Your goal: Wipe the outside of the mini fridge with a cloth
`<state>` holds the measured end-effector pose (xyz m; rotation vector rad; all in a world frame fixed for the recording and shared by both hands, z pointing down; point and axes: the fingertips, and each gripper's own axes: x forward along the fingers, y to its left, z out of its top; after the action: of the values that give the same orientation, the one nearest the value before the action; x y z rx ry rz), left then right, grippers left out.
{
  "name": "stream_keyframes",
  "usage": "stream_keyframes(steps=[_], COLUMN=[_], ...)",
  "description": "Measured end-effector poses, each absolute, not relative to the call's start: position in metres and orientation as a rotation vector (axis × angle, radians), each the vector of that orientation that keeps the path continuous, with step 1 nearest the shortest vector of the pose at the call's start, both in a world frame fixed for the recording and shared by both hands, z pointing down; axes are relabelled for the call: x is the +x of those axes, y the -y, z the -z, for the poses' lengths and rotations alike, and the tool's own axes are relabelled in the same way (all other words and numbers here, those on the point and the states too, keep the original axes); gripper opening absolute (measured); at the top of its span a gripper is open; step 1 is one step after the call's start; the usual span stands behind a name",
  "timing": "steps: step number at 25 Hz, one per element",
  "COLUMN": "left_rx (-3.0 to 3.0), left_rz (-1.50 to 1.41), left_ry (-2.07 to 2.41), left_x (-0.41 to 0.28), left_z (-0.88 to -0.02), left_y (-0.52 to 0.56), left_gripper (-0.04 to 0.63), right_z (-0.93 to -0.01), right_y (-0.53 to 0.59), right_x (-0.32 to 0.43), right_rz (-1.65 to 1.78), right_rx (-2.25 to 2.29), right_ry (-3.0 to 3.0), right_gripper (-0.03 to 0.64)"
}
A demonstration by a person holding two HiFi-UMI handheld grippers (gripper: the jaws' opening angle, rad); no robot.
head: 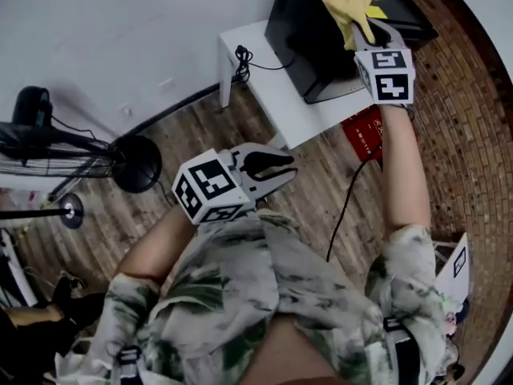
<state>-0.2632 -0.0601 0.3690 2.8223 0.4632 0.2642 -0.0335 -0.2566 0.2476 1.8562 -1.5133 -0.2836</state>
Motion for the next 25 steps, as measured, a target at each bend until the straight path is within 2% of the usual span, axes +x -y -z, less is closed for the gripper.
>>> stream_keyframes(steps=[8, 25], left_rx=[2.795, 2.779], left_rz=[-0.242, -0.255], left_ry=[-0.458, -0.343], left_x=[-0.280, -0.315], left_z=[-0.376, -0.388], left_y=[0.060, 0.087], left_gripper=[0.080, 0.080], right_z=[-0.267, -0.385], right_y=[0.283, 0.305], right_x=[-0.009, 0.003], right_rz=[0.265, 0.030], right_rx=[1.827, 1.791], right_ry=[1.299, 1.211], right_gripper=[0.089, 0.089])
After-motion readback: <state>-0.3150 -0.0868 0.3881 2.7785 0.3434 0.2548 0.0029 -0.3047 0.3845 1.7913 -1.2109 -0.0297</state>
